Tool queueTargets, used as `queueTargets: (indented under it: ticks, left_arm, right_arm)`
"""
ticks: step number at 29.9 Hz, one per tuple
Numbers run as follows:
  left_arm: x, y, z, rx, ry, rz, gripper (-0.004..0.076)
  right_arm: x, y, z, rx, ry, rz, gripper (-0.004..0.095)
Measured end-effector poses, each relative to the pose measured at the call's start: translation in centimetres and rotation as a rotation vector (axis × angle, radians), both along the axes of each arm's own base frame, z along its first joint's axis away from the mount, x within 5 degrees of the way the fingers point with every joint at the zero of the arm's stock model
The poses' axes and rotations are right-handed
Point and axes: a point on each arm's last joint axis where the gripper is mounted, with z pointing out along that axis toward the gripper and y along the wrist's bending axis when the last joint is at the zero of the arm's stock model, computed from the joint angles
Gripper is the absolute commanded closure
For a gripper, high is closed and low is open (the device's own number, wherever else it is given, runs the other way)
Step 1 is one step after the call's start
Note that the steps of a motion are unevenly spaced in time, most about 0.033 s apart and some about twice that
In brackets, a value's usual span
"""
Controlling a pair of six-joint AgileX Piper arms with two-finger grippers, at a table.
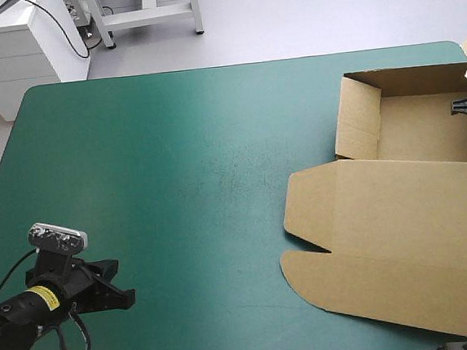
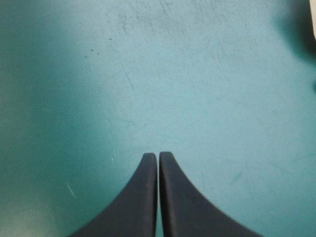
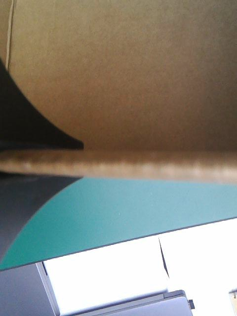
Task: Fold the box
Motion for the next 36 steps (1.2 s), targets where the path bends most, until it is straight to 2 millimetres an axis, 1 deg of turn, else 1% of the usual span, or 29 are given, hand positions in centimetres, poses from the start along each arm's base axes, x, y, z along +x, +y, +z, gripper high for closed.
queueTargets:
  ticks: [3, 7, 9, 11, 13, 16, 17, 18, 19, 21, 22, 23, 25, 26, 28, 29, 32, 34, 36]
  left_arm:
    - [-0.1, 0.0, -0.1, 0.005, 0.012, -0.001, 0.0731]
    - [-0.2, 0.0, -0.2, 0.008, 0.03, -0.003, 0.0731]
    - [-0.2, 0.0, -0.2, 0.009, 0.035, -0.004, 0.0731]
    - [-0.2, 0.0, -0.3, 0.01, 0.035, -0.004, 0.0731]
    - [-0.2, 0.0, -0.3, 0.011, 0.036, -0.003, 0.0731]
    - [-0.3, 0.1, -0.3, 0.014, 0.043, -0.004, 0.0731]
    - [-0.3, 0.1, -0.3, 0.015, 0.045, -0.004, 0.0731]
    - [-0.3, 0.1, -0.3, 0.014, 0.046, -0.004, 0.0731]
    - [-0.3, 0.1, -0.3, 0.013, 0.047, -0.005, 0.0731]
    - [-0.3, 0.0, -0.3, 0.012, 0.046, -0.005, 0.0731]
    - [-0.3, 0.0, -0.3, 0.011, 0.047, -0.005, 0.0731]
    - [-0.3, 0.0, -0.3, 0.011, 0.046, -0.005, 0.0731]
    - [-0.3, 0.0, -0.3, 0.011, 0.046, -0.005, 0.0731]
    - [-0.3, 0.0, -0.3, 0.011, 0.046, -0.005, 0.0731]
    - [-0.3, 0.0, -0.3, 0.011, 0.046, -0.005, 0.0731]
    - [-0.3, 0.0, -0.3, 0.011, 0.046, -0.005, 0.0731]
    - [-0.3, 0.0, -0.3, 0.01, 0.047, -0.005, 0.0731]
    - [-0.3, 0.0, -0.3, 0.009, 0.048, -0.006, 0.0731]
    - [-0.3, 0.0, -0.3, 0.005, 0.04, -0.005, 0.0731]
  right_arm:
    - [0.4, -1.7, -1.1, 0.015, -0.021, -0.027, 0.0925]
    - [0.7, -3.3, -2.1, 0.0, -0.041, -0.034, 0.0914]
    - [0.8, -4.1, -2.5, 0.001, -0.048, -0.043, 0.0881]
    - [0.7, -4.7, -2.9, 0.005, -0.045, -0.056, 0.0813]
    - [0.5, -5.4, -3.2, 0.008, -0.044, -0.072, 0.0681]
    - [0.0, -6.5, -3.5, 0.016, -0.04, -0.101, 0.0443]
    - [-0.1, -6.7, -3.5, 0.019, -0.039, -0.109, 0.038]
    - [-0.3, -7.0, -3.6, 0.019, -0.037, -0.115, 0.0336]
    - [-0.4, -7.2, -3.6, 0.016, -0.032, -0.121, 0.0317]
    - [-0.6, -7.4, -3.1, 0.013, -0.024, -0.135, 0.0335]
    - [-0.7, -7.4, -2.7, 0.016, -0.026, -0.15, 0.0359]
    - [-0.8, -7.4, -2.3, 0.019, -0.022, -0.159, 0.0405]
    - [-1.0, -7.3, -0.9, 0.025, -0.034, -0.175, 0.0552]
    - [-1.1, -7.2, -0.3, 0.029, -0.043, -0.179, 0.0666]
    - [-1.9, -6.3, 1.6, 0.05, -0.074, -0.179, 0.0935]
    - [-2.3, -5.7, 2.7, 0.057, -0.097, -0.164, 0.0908]
    - [-3.6, -3.0, 6.0, 0.096, -0.183, -0.087, 0.0908]
    - [-4.3, -0.6, 8.3, 0.113, -0.251, -0.012, 0.0908]
    - [-5.1, 1.8, 10.1, 0.115, -0.3, 0.057, 0.0909]
